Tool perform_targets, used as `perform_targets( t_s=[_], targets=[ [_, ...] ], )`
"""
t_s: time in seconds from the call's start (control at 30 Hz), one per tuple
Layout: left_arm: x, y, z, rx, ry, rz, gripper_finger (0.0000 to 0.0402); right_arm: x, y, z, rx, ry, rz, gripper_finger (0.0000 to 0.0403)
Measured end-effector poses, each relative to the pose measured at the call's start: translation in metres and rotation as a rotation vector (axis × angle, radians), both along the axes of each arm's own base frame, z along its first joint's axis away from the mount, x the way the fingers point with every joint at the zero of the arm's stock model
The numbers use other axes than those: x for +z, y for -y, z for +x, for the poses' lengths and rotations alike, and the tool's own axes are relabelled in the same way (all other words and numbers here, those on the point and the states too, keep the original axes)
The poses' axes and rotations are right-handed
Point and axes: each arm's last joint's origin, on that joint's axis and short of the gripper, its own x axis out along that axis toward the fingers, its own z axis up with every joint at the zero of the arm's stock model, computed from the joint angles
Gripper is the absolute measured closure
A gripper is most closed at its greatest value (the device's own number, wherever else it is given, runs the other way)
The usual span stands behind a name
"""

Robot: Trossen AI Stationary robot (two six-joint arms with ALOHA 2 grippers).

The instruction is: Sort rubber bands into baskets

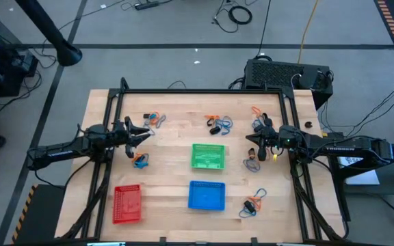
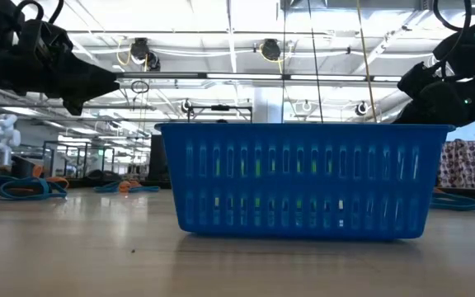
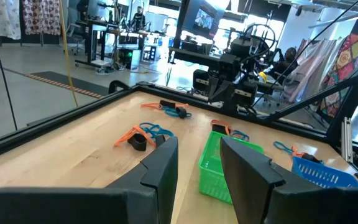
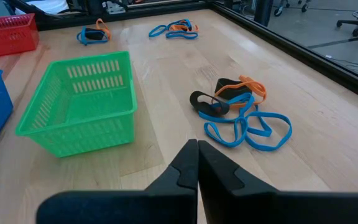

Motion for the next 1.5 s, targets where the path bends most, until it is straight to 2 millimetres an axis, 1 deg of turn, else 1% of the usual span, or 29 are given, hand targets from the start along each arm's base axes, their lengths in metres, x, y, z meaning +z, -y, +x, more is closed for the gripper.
perform_targets(
  t_s=[1.0, 1.07, 1.17, 1.23, 1.3, 1.37, 1.5],
  targets=[
    [0.000, 0.000, 0.000, 0.000, 0.000, 0.000, 0.0275, 0.000, 0.000, 0.000, 0.000, 0.003, 0.000, 0.0403],
    [0.000, 0.000, 0.000, 0.000, 0.005, -0.009, 0.0275, 0.000, 0.000, 0.000, -0.013, 0.014, 0.037, 0.0403],
    [0.001, 0.000, 0.000, -0.003, 0.050, -0.170, 0.0275, 0.001, 0.000, 0.000, -0.055, 0.052, 0.155, 0.0403],
    [0.001, 0.000, 0.000, 0.010, 0.062, -0.224, 0.0275, 0.001, 0.000, 0.000, -0.074, 0.076, 0.210, 0.0403],
    [0.001, 0.000, 0.000, -0.014, 0.053, -0.229, 0.0275, 0.002, 0.000, 0.001, -0.087, 0.092, 0.249, 0.0403],
    [0.000, 0.002, 0.000, -0.072, 0.039, -0.229, 0.0275, 0.003, 0.000, 0.001, -0.094, 0.115, 0.272, 0.0403],
    [0.000, 0.005, 0.001, -0.163, 0.027, -0.201, 0.0275, 0.013, 0.000, 0.004, -0.063, 0.226, 0.288, 0.0403]
  ],
)
